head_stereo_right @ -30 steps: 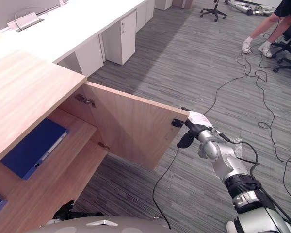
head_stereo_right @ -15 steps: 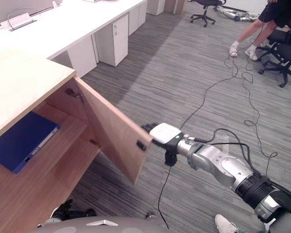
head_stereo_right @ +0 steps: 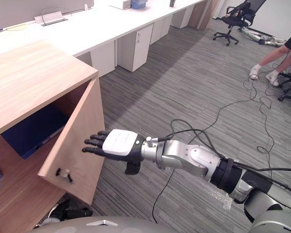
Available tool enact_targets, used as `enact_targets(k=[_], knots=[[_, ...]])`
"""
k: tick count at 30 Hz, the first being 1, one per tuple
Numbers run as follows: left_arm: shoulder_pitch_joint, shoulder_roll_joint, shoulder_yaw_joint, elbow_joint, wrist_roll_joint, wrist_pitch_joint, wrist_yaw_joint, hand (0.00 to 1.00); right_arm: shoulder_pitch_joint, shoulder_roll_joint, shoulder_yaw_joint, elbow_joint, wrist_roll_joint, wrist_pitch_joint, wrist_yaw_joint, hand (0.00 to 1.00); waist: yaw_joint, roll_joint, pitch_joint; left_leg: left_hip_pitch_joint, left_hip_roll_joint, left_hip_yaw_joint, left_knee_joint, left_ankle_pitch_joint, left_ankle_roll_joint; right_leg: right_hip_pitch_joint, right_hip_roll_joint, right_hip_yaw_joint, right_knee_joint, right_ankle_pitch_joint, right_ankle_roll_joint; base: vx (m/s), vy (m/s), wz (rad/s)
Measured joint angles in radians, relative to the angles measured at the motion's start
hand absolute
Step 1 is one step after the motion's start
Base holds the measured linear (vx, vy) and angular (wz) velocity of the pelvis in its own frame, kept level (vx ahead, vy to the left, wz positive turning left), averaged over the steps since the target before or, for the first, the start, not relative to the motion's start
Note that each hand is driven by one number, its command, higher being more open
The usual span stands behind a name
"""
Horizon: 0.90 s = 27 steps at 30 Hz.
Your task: Walk over to the cabinet, pick up the folder, carry it to the office cabinet, place the folder inside the office cabinet, then close the office cabinet door
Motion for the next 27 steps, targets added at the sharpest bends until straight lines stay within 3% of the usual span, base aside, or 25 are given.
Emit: enact_targets(k=[8,14,18,23,26,27], knots=[[0.001,-0.001,0.004,-0.004,0.0,-0.007,-0.016,1.0,0.148,0.011,0.01,0.062,0.033,0.007,0.03,1.0,0.018,0.004,0.001,-0.022,-0.001,-0.045,0.0,0.005,0.01,0.001,0.0,-0.04,0.014,-0.019,0.005,-0.01,0.025,0.16],[0.003,-0.001,0.003,-0.027,0.0,-0.01,-0.019,1.0,0.322,0.057,-0.098,0.241,-0.012,0.029,0.04,1.0,0.026,0.01,0.009,-0.049,-0.019,-0.089,0.0,0.013,0.016,-0.008,-0.024,-0.09,0.059,-0.046,0.015,0.03,0.042,0.26],[0.01,-0.006,-0.001,-0.045,0.001,-0.01,-0.023,1.0,0.456,0.113,-0.226,0.423,-0.061,0.063,0.04,1.0,0.026,0.017,0.018,-0.051,-0.052,-0.123,0.0,0.014,0.02,-0.004,-0.067,-0.126,0.11,-0.075,0.037,0.06,0.057,0.27],[0.021,-0.012,-0.002,-0.063,0.002,-0.027,-0.026,1.0,0.598,0.277,-0.383,0.636,-0.133,0.111,0.03,1.0,0.024,0.025,0.032,-0.052,-0.093,-0.159,0.001,0.003,0.033,0.001,-0.122,-0.166,0.169,-0.11,0.066,0.07,0.051,0.28],[0.022,-0.013,-0.009,-0.069,0.002,-0.027,-0.025,1.0,0.619,0.469,-0.535,0.86,-0.13,0.168,-0.014,1.0,0.02,0.026,0.035,-0.054,-0.121,-0.186,0.001,-0.005,0.04,0.012,-0.154,-0.198,0.199,-0.13,0.084,0.07,0.049,0.34],[0.022,-0.014,-0.011,-0.071,0.002,-0.027,-0.025,1.0,0.596,0.554,-0.618,0.985,-0.11,0.212,-0.052,1.0,0.022,0.025,0.035,-0.053,-0.132,-0.196,0.001,-0.009,0.044,0.013,-0.162,-0.209,0.21,-0.136,0.09,0.02,0.038,0.24]])
